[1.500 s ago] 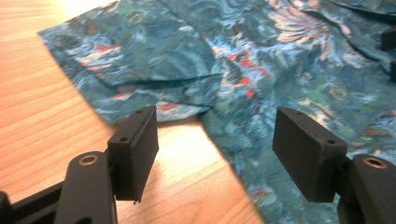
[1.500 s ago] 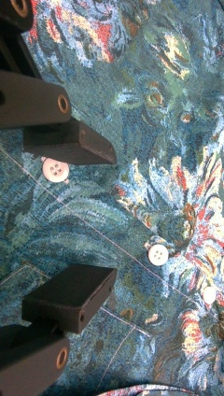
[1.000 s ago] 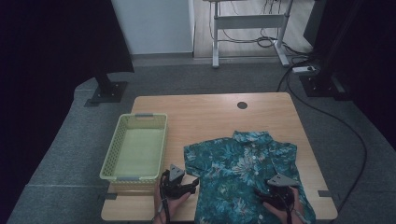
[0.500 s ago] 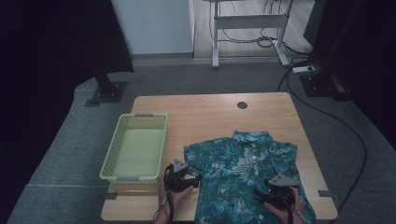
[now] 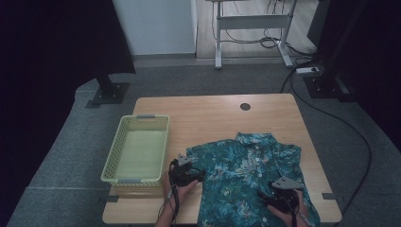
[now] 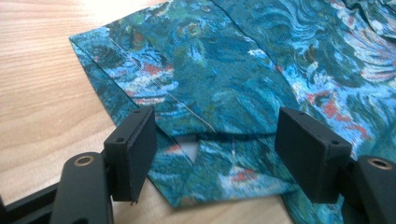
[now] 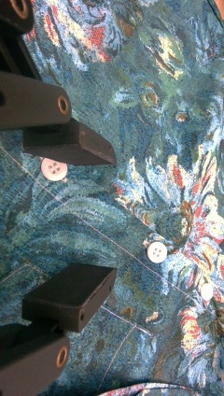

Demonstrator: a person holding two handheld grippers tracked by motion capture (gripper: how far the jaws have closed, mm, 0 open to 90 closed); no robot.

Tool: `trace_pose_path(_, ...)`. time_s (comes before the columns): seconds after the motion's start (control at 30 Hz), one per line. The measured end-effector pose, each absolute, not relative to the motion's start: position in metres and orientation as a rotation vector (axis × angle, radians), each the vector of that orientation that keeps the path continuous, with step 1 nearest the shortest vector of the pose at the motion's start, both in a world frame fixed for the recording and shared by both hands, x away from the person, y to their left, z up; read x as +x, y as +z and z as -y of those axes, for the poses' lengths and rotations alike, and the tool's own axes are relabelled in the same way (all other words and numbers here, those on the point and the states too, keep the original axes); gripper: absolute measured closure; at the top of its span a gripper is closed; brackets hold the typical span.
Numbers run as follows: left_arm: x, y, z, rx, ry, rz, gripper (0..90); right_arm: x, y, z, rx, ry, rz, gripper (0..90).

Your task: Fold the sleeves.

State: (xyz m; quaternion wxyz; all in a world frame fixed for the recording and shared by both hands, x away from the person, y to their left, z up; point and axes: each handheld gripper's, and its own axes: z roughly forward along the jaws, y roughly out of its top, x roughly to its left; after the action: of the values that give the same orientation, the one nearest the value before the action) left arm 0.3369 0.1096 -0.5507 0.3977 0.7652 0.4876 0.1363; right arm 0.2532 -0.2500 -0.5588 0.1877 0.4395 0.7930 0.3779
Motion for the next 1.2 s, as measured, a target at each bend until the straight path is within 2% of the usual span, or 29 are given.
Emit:
trace_pose_path(0.43, 0.355, -0.549, -0.112, 1.920, 0.353, -1.294, 29.1, 0.253, -0.560, 0.247, 1.236, 1.048, -2.215, 38.4)
trace_pose_path(0.73, 0.364, -0.549, -0.104, 1.929, 0.420, -1.330, 27.9, 0.253, -0.559, 0.247, 1.236, 1.045, -2.215, 38.4)
trace_pose_path(1.2, 0.365, -0.548, -0.106, 1.926, 0.430, -1.354, 27.9, 0.253, -0.559, 0.247, 1.235, 1.046, -2.216, 38.4)
